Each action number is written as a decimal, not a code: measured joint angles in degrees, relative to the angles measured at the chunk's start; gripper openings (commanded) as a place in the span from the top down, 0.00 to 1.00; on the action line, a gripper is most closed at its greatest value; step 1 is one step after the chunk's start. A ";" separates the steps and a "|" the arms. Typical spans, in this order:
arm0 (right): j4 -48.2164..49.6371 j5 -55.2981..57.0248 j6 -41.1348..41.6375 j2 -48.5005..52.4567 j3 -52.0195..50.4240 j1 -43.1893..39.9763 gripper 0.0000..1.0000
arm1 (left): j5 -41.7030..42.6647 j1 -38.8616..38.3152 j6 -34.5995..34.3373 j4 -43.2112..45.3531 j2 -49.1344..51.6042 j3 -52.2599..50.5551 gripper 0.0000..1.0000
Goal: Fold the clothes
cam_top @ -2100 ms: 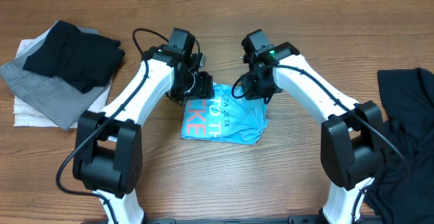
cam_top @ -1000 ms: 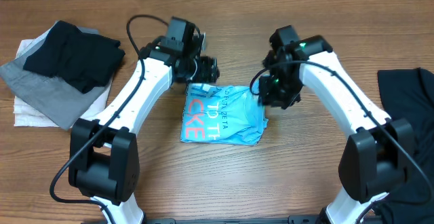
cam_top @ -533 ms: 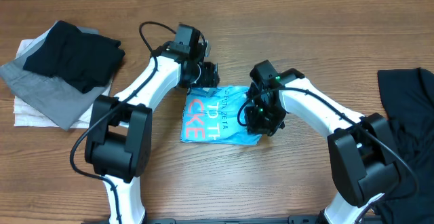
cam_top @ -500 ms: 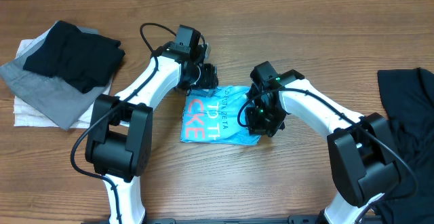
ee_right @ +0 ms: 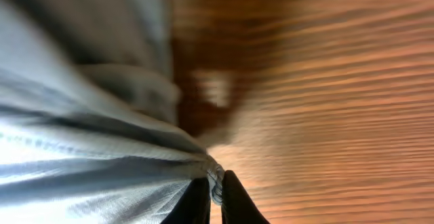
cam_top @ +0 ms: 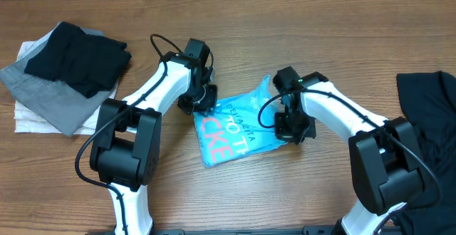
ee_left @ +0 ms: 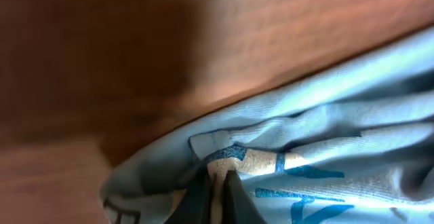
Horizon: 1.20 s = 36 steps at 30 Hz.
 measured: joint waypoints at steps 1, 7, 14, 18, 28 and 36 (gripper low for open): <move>0.31 0.35 -0.04 0.00 0.00 -0.44 0.92 | 0.00 0.00 -0.13 -1.36 0.00 -0.02 0.96; 1.51 1.03 -0.61 0.00 0.00 -1.42 0.85 | 0.39 0.00 -3.19 -10.25 0.00 -0.39 0.96; -4.17 1.97 -1.18 -0.15 1.49 -1.95 0.72 | 1.16 0.02 -4.85 -11.47 -1.79 -1.20 0.21; -5.38 0.79 -1.33 -2.38 3.74 -1.95 0.70 | 1.14 0.02 -4.98 -5.88 -6.84 -1.49 0.00; -5.33 -9.18 -1.49 -6.54 5.18 -1.95 0.71 | 10.25 0.33 2.40 13.33 -9.70 -1.27 0.00; -5.33 -10.69 -1.51 -6.54 5.18 -1.92 0.71 | 19.37 0.02 9.09 14.62 -1.77 -1.29 0.00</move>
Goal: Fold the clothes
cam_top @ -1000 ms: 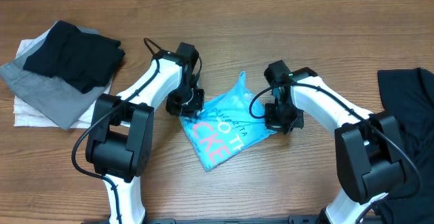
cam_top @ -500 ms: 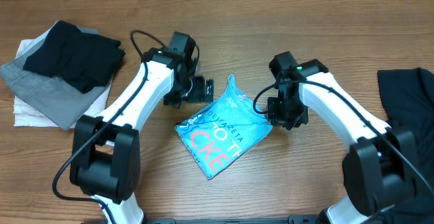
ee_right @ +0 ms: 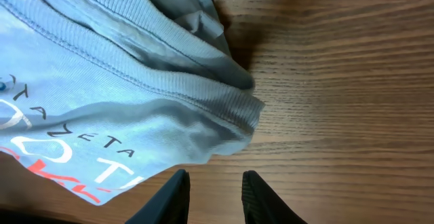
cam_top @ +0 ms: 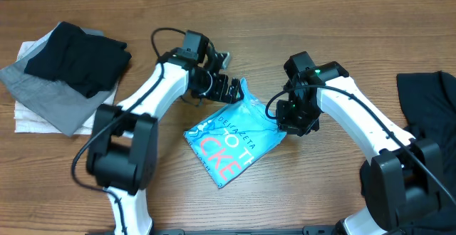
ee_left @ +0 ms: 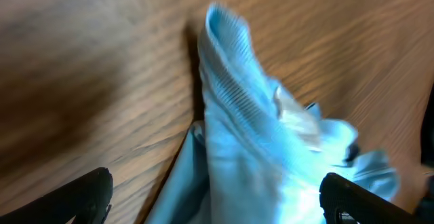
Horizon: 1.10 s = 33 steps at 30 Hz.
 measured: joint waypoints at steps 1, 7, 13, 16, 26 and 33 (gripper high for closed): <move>-0.02 -0.04 0.02 0.00 0.00 0.00 0.71 | 0.70 -0.24 0.66 -0.33 1.22 0.00 0.01; 0.00 -0.17 0.02 0.00 0.00 -0.02 0.71 | 4.42 -2.95 3.26 -4.68 4.20 0.66 0.17; -0.02 -0.15 0.02 0.00 0.00 -0.02 0.71 | 6.23 -7.37 5.99 -9.03 6.43 1.25 0.81; -0.04 -0.15 0.02 0.00 0.00 -0.02 0.71 | 7.08 -7.82 6.75 -9.42 7.43 1.25 0.96; -0.50 0.55 -0.04 0.00 0.00 -4.04 0.71 | 5.22 0.07 6.95 -18.88 9.03 14.23 0.96; -1.42 2.97 -1.88 -1.88 0.00 -10.25 0.71 | -0.90 13.40 2.67 -20.28 5.73 26.45 0.96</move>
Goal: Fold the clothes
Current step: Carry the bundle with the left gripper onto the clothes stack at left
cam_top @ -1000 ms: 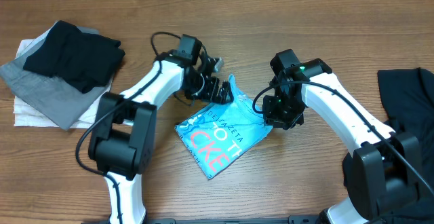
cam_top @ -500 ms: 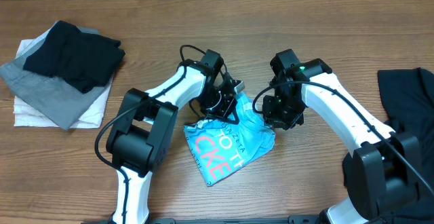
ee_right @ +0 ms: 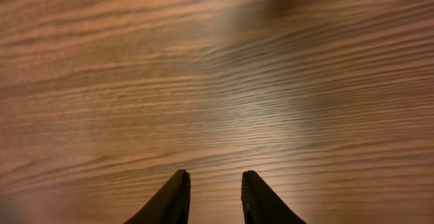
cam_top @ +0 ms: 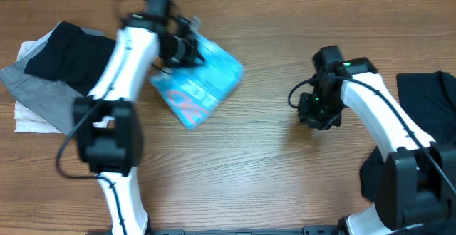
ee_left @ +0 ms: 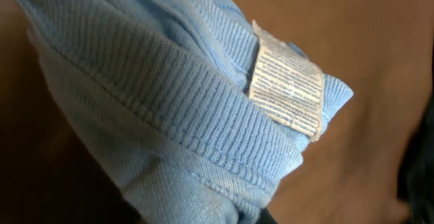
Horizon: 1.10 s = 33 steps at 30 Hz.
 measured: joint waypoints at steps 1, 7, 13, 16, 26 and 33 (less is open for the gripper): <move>-0.17 0.33 -0.20 -0.68 0.00 -0.70 0.71 | -0.63 1.90 -0.46 0.07 -1.03 0.66 0.96; -0.17 1.92 -1.36 -2.60 0.00 -2.78 0.71 | -2.62 12.94 -2.49 0.85 -8.15 1.66 0.96; -0.17 2.95 -1.97 -2.60 0.00 -2.89 0.71 | -2.86 20.72 -3.21 2.91 -13.09 1.77 0.96; -0.13 3.13 -2.16 -2.60 0.00 -2.89 0.71 | -2.89 23.89 -3.26 4.85 -13.55 1.88 0.96; -0.39 3.13 -2.25 -2.60 0.00 -2.89 0.71 | -10.54 27.63 -3.39 12.55 -12.85 1.88 0.93; -0.61 3.13 -2.29 -2.60 0.00 -2.89 0.71 | -19.32 27.82 -3.39 17.07 -8.20 1.88 0.92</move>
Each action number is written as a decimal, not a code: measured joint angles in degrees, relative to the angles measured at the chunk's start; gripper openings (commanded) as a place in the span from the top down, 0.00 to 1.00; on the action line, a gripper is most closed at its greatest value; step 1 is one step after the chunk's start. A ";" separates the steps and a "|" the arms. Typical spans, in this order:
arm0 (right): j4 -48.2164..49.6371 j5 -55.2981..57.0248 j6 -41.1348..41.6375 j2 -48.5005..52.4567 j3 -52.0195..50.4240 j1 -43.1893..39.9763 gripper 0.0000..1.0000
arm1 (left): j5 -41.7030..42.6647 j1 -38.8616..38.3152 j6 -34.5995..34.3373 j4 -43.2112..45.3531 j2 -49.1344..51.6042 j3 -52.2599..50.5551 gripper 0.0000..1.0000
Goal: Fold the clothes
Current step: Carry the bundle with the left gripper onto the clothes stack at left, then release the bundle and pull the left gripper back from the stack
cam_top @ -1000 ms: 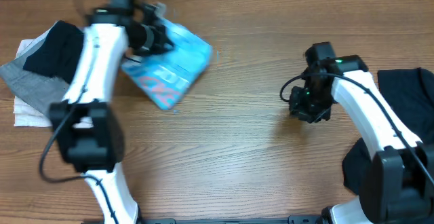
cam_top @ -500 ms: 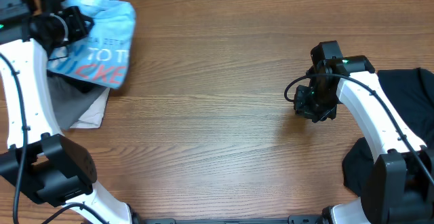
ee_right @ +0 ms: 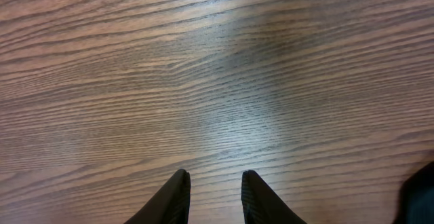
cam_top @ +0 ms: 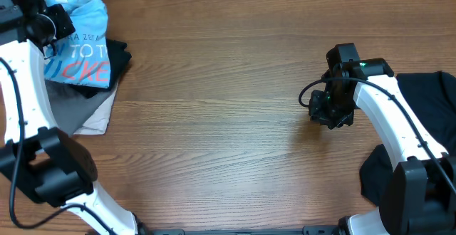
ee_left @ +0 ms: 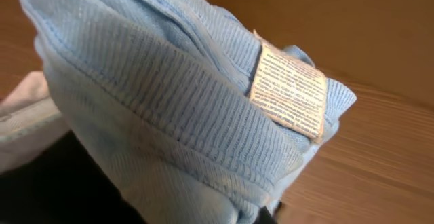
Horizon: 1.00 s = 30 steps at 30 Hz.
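Note:
The folded light-blue shirt [cam_top: 80, 48] with red and white lettering hangs over the stack of folded clothes [cam_top: 92, 100] at the far left. My left gripper [cam_top: 51, 23] is shut on its ribbed collar [ee_left: 169, 108], beside a white label [ee_left: 288, 91]. My right gripper [ee_right: 211, 195] is open over bare wood, right of centre, with nothing between its fingers. A black garment [cam_top: 427, 114] lies crumpled at the right edge.
The stack at the left holds a black piece [cam_top: 107, 75] over a grey one and a white one. The wooden table [cam_top: 228, 121] spreads between the two arms. The black garment's edge shows at the right wrist view's lower right corner [ee_right: 420, 197].
My left gripper has carried the blue shirt further left, from the back of the table to above the stack. The right gripper has shifted slightly right and stays open.
Both grippers were shut on the blue shirt at the table's middle. Then both stood open beside the folded shirt. After that the left gripper held it by the collar at the back left while the right stayed open, and now the shirt is over the stack.

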 measured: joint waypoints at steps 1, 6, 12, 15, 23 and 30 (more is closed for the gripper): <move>-0.04 0.02 -0.02 0.00 0.00 0.00 0.71 | -1.07 0.09 0.00 0.76 0.85 0.00 0.91; -0.52 0.02 -0.11 0.00 0.00 0.00 0.71 | -4.79 1.18 0.00 4.17 3.67 0.00 0.00; -0.66 0.02 -0.09 0.00 0.00 0.00 0.71 | -6.58 4.79 -2.58 4.59 3.80 1.07 0.00; -0.13 0.00 -0.07 0.00 0.00 0.00 0.63 | -5.84 7.08 -5.25 2.93 3.74 3.10 0.00; 9.18 -2.95 -1.95 0.00 0.00 0.00 0.00 | 2.67 6.32 -6.97 -2.21 -0.26 4.87 0.00; 21.42 -11.61 -9.57 0.00 0.26 -0.02 0.00 | 6.12 -8.76 -0.63 -18.67 -1.27 5.55 0.00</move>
